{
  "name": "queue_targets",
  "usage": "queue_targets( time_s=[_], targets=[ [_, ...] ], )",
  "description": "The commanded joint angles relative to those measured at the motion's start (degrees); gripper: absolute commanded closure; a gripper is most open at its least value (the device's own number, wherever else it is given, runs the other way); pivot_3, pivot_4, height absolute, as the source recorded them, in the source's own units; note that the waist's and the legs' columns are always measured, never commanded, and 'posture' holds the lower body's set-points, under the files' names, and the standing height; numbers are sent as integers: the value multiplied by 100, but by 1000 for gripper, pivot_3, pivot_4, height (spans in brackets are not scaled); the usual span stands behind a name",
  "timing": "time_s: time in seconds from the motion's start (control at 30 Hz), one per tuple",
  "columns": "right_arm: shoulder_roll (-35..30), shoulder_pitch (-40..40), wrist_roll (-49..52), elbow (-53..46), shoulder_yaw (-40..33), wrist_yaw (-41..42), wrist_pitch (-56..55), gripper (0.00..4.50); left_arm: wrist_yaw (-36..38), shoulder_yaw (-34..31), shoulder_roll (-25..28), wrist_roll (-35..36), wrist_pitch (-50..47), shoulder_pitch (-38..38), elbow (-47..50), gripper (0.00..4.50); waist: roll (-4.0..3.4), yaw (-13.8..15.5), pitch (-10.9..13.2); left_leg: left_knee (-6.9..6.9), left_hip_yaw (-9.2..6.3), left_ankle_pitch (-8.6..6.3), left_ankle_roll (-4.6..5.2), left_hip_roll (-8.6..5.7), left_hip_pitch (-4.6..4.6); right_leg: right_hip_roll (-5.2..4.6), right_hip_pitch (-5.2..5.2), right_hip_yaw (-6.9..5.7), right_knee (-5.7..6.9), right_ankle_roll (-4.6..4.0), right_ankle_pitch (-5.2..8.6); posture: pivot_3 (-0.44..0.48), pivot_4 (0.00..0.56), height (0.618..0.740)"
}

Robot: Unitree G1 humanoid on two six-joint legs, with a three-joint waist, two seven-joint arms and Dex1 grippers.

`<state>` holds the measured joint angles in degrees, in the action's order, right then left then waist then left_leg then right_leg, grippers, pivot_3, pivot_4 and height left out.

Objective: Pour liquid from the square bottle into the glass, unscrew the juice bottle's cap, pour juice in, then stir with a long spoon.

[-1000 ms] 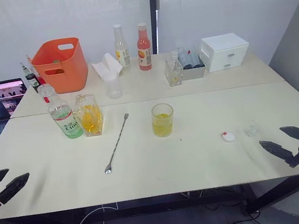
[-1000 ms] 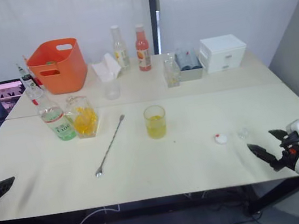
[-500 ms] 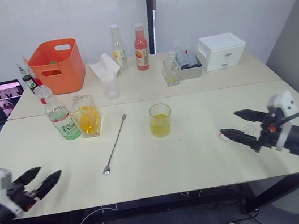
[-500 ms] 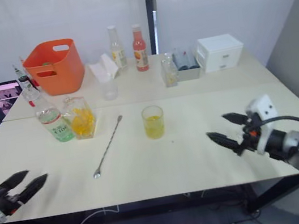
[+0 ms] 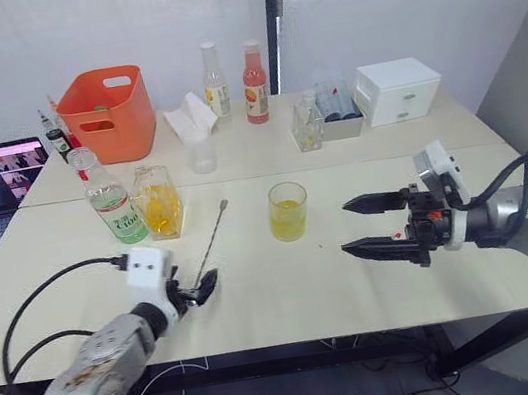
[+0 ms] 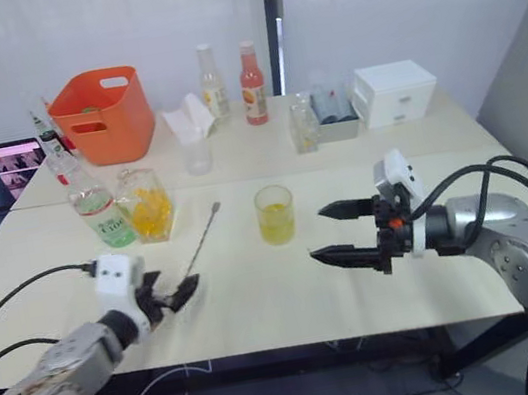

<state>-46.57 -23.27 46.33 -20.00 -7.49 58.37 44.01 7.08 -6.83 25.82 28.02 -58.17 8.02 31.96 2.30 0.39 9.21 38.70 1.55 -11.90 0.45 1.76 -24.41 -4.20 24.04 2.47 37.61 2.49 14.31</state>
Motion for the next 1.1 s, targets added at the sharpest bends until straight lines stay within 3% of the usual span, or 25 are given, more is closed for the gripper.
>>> queue_targets(
  time_s=[0.03, 0.1, 0.2, 0.57, 0.8, 0.93, 1.1],
  targets=[
    [-17, 4, 172, -210, -206, -98, 40, 0, -419, 192, -221, -390, -214, 258, -312, 9, 0, -1, 0, 0, 0, 0, 0, 0, 0, -1, 0, 0, 0, 0, 0, 0, 150, 715],
    [4, 20, 219, -258, -268, -189, 66, 0, -531, 272, -361, -520, -318, 408, -574, 9, 0, 5, 0, 0, 0, 0, 0, -1, 0, 0, 1, 0, 1, 0, 0, 0, 150, 715],
    [-4, 123, 259, -353, -337, -310, 69, 0, -507, 307, -465, -597, -453, 736, -923, 826, 0, 29, 0, 1, 0, 0, 0, -3, 1, -1, -3, 0, 1, 0, 0, 0, 150, 715],
    [19, 433, 353, -631, -505, -711, 31, 0, 442, 753, -112, -723, -294, 1161, -1466, 4467, -2, 52, -1, 3, -1, 0, 0, -9, 1, -8, -9, -3, -3, 2, 1, 0, 150, 715],
    [94, 544, 413, -753, -558, -992, 61, 0, 1800, 492, 961, -702, 698, 864, -1281, 4467, -2, 6, -1, -2, 2, 0, 0, -1, -4, -2, 5, -1, -3, -1, 2, 0, 150, 715],
    [106, 614, 375, -795, -539, -1085, 55, 0, 2767, -32, 1749, -529, 1251, 494, -1420, 4467, -1, -24, 0, -7, 4, 0, 0, 8, -6, -1, 12, -1, -2, -6, 5, 0, 150, 715],
    [131, 599, 384, -786, -571, -1207, 64, 0, 4152, -345, 2562, -623, 2683, -108, -1974, 4467, -4, -31, 2, -14, 10, 0, 0, 13, -5, -11, 16, -3, -7, -10, 8, 0, 150, 715]
  ],
)
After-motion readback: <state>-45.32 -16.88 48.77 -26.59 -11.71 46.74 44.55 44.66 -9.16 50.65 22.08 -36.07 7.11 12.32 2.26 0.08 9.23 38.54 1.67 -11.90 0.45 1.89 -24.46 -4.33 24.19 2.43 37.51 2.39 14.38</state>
